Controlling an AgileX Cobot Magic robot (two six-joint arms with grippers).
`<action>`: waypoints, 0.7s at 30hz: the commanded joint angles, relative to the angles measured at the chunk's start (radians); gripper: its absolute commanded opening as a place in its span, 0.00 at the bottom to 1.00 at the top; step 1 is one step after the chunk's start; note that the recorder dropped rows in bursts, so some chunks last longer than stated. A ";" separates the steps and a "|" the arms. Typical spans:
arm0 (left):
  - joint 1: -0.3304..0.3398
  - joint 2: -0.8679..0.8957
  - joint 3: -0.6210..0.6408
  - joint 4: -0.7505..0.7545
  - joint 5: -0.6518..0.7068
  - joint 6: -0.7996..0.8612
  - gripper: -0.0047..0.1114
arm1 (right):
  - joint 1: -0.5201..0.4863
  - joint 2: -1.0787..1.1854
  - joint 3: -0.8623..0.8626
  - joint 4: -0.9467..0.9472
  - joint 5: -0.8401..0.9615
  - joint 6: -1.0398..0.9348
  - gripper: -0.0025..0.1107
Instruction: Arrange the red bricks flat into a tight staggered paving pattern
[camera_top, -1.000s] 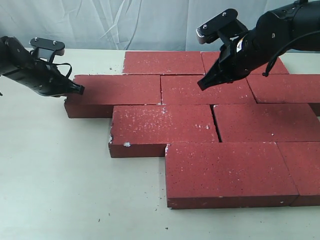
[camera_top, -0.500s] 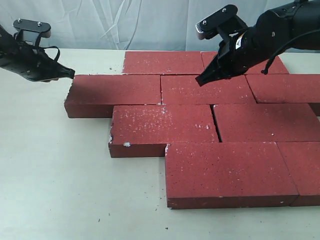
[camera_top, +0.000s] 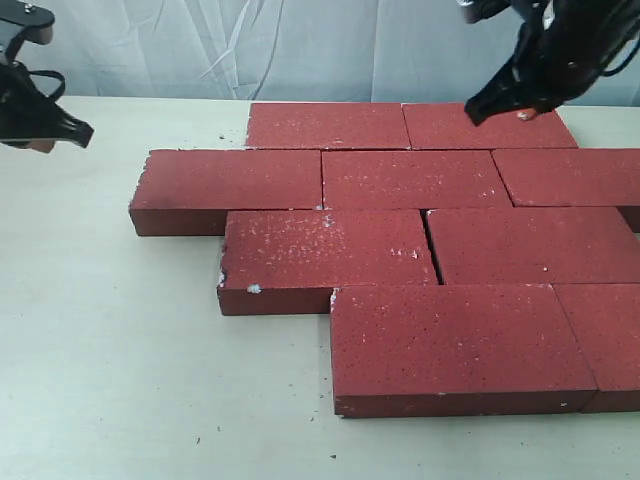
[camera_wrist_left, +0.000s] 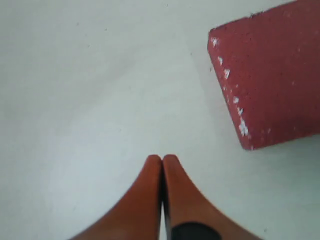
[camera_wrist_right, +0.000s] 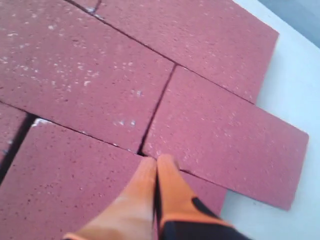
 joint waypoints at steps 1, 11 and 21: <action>0.002 -0.120 0.023 0.069 0.059 -0.072 0.04 | -0.125 -0.109 0.048 0.070 0.035 -0.005 0.01; 0.000 -0.441 0.222 -0.015 -0.146 -0.072 0.04 | -0.288 -0.465 0.398 0.162 -0.257 -0.022 0.01; 0.000 -0.744 0.408 -0.072 -0.262 -0.072 0.04 | -0.288 -0.819 0.685 0.188 -0.529 -0.022 0.01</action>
